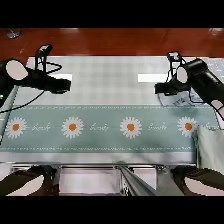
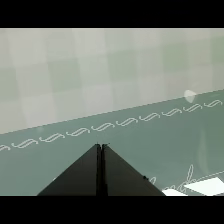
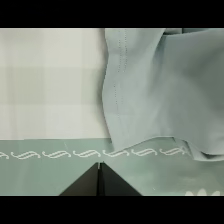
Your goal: Fold the shirts.
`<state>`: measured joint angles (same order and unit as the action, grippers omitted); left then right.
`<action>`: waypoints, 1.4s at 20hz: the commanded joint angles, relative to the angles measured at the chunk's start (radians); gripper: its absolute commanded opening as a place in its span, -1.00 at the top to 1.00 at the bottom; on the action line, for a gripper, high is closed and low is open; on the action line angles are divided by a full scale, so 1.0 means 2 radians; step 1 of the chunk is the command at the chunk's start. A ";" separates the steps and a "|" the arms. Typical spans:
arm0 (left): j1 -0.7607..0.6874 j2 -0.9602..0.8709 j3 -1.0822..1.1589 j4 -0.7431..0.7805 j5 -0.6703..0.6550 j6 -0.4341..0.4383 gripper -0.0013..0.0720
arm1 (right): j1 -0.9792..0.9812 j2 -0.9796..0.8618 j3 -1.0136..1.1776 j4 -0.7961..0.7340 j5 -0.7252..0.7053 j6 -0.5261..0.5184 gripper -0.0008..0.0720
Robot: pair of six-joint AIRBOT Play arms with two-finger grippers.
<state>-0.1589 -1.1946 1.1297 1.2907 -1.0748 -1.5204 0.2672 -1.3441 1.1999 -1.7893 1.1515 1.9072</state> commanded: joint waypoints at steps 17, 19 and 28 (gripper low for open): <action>0.000 0.000 0.000 0.000 0.000 0.000 0.90 | 0.000 0.000 0.000 -0.003 -0.012 0.000 0.92; 0.000 -0.002 0.000 0.000 0.032 0.000 0.90 | 0.000 0.000 0.000 -0.024 -0.054 0.000 0.92; 0.004 -0.044 0.000 0.021 0.109 0.008 -0.96 | -0.069 -0.040 0.011 -0.128 -0.242 0.059 -0.74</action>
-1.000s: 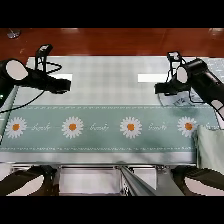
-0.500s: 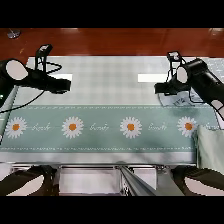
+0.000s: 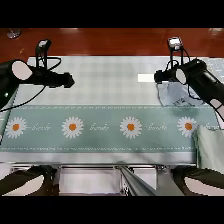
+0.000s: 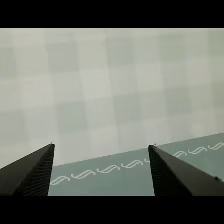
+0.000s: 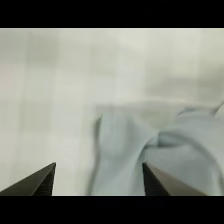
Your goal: Fold the shirts.
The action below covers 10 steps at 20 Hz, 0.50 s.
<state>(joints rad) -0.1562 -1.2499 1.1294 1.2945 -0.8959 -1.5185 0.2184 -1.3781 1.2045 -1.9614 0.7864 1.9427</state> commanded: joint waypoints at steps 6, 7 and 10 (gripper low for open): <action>0.031 -0.025 0.000 0.049 0.027 0.007 -0.96 | -0.239 -0.098 0.050 0.105 0.007 0.065 -0.74; 0.032 -0.025 0.000 0.049 0.032 0.007 -0.96 | -0.256 -0.110 0.050 0.119 0.034 0.055 -0.74; 0.030 -0.027 0.000 0.047 0.034 0.006 -0.96 | -0.274 -0.137 0.050 0.181 0.088 -0.023 -0.72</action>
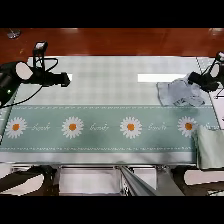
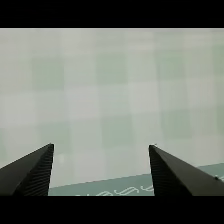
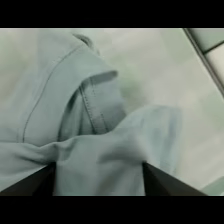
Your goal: Fold the shirts.
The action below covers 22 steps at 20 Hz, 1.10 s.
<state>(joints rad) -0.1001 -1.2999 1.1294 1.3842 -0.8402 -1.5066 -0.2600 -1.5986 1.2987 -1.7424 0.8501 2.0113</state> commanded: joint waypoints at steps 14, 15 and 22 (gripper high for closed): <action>0.064 0.239 -0.117 -0.168 -0.146 0.082 -0.96 | 0.039 0.225 0.189 0.240 0.054 -0.270 0.92; 0.058 0.275 -0.145 -0.178 -0.140 0.081 -0.96 | 0.048 0.252 0.189 0.233 0.042 -0.272 0.92; 0.052 0.391 -0.222 -0.188 -0.139 0.050 -0.96 | 0.105 0.340 0.248 0.230 0.014 -0.305 0.92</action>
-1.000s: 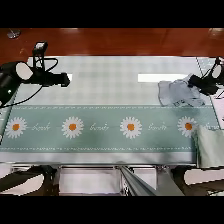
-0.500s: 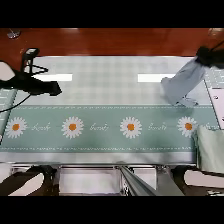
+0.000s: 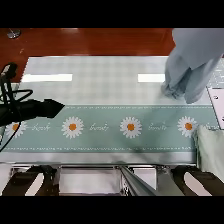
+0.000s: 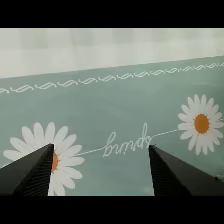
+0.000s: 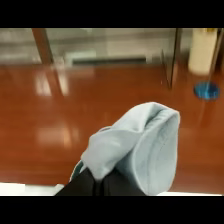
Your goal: Fold the shirts.
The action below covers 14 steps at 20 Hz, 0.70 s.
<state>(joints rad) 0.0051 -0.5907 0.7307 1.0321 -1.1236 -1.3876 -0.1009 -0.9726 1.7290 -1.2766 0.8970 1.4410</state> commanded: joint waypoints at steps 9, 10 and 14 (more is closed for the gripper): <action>-0.001 0.034 -0.023 -0.012 0.030 -0.010 -0.96 | 0.249 0.008 0.039 0.009 0.063 -0.031 0.92; -0.001 0.031 -0.023 -0.012 0.031 -0.010 -0.96 | 0.276 0.004 0.011 0.009 0.067 -0.024 0.92; -0.001 0.018 -0.028 -0.012 0.039 -0.010 -0.96 | 0.352 -0.013 -0.158 -0.003 0.018 0.045 0.92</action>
<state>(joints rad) 0.0040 -0.5400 0.6804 1.0088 -1.0569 -1.4071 0.4961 -0.9760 1.6005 -1.2686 0.9882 1.4296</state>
